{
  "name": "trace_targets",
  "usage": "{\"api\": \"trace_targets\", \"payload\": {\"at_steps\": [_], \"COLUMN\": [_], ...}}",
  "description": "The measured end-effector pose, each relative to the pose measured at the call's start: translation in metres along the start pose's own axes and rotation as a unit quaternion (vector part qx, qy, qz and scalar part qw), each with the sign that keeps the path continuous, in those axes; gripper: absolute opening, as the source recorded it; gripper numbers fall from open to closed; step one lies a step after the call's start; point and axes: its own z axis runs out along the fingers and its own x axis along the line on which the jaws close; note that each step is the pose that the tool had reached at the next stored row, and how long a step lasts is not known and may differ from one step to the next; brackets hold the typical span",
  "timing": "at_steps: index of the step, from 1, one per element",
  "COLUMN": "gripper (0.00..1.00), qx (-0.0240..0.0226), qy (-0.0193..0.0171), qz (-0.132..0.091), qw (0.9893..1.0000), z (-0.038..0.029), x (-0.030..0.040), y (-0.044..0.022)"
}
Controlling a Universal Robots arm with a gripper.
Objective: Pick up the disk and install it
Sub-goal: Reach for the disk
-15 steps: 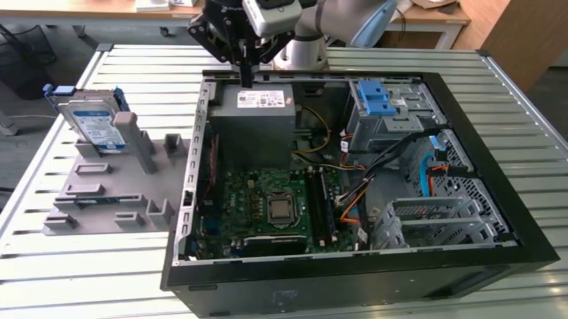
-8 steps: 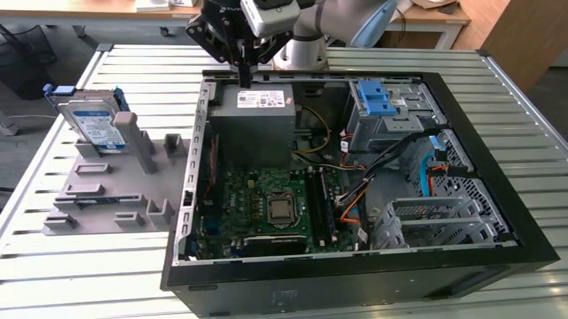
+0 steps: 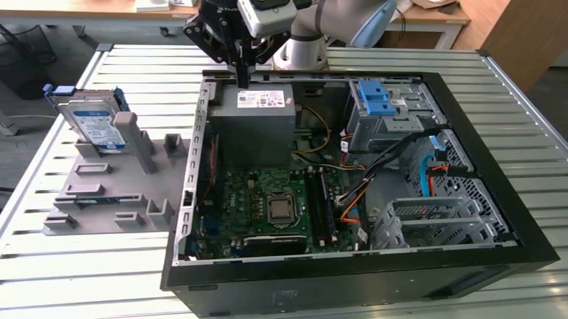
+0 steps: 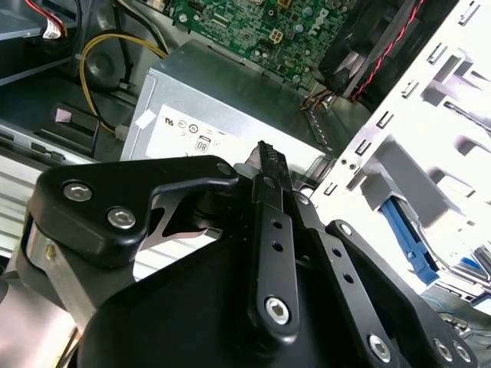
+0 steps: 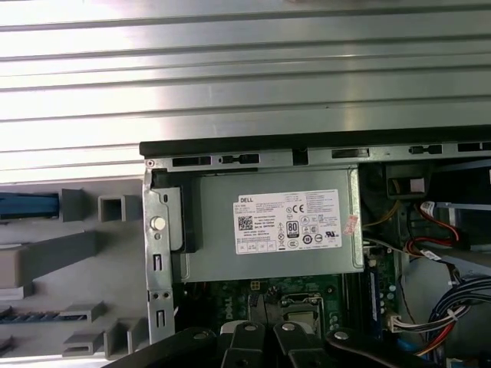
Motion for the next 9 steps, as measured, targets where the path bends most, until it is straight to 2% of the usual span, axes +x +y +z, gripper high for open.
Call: {"api": "trace_targets", "payload": {"at_steps": [9], "gripper": [0.11], "qx": [0.0000], "qy": [0.0010], "qz": [0.000], "qw": [1.0000], "z": [0.0003], "x": [0.0018], "y": [-0.0001]}}
